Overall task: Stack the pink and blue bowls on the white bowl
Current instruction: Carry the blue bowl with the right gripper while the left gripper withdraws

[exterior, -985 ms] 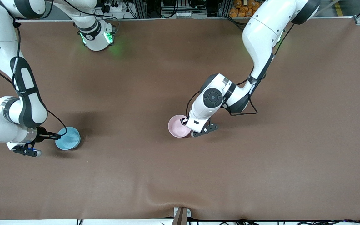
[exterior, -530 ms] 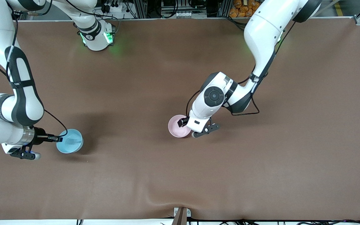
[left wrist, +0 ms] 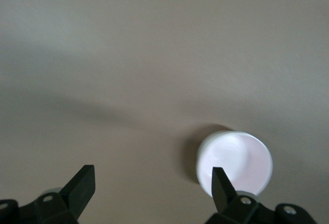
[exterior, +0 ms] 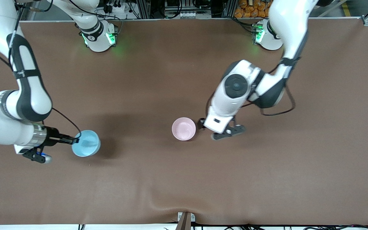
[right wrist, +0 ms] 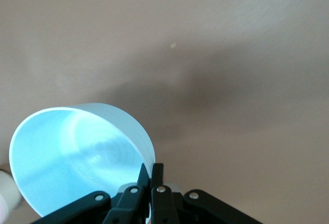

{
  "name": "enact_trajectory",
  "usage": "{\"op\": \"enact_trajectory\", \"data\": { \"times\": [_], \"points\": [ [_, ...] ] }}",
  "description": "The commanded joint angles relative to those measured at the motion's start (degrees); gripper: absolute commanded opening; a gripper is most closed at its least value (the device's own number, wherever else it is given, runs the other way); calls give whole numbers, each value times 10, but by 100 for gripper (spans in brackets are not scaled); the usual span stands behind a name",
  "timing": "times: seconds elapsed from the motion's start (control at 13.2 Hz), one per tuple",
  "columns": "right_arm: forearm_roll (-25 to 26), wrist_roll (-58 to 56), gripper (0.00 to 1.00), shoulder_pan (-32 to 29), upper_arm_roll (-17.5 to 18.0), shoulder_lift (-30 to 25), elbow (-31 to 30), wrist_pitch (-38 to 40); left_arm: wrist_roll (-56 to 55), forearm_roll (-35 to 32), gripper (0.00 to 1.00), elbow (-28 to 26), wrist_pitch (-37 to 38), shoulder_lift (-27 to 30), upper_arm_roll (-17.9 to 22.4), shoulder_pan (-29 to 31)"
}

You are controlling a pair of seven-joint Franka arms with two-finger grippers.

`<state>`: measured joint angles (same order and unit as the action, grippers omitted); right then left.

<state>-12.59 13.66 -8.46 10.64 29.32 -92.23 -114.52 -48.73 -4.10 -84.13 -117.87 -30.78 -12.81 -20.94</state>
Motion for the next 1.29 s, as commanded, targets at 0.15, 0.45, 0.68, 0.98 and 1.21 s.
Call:
{"op": "enact_trajectory", "data": {
  "times": [0.15, 0.45, 0.68, 0.98, 1.21],
  "points": [
    [-11, 175, 0, 45, 47, -37, -22, 5, 131, -2, 100, -9, 61, 47, -6, 69],
    [-9, 376, 0, 135, 76, -43, -22, -47, 238, 1, 100, -9, 101, 66, -8, 121],
    [-2, 484, 0, 188, 74, -24, -23, -104, 317, 36, 100, -9, 135, 86, -8, 164],
    [-4, 527, 0, 215, 73, 13, -19, -182, 338, 40, 100, -8, 194, 126, -2, 181],
    [-2, 560, 0, 252, 72, 44, -18, -220, 362, 40, 100, -9, 260, 179, -6, 207]
  ]
}}
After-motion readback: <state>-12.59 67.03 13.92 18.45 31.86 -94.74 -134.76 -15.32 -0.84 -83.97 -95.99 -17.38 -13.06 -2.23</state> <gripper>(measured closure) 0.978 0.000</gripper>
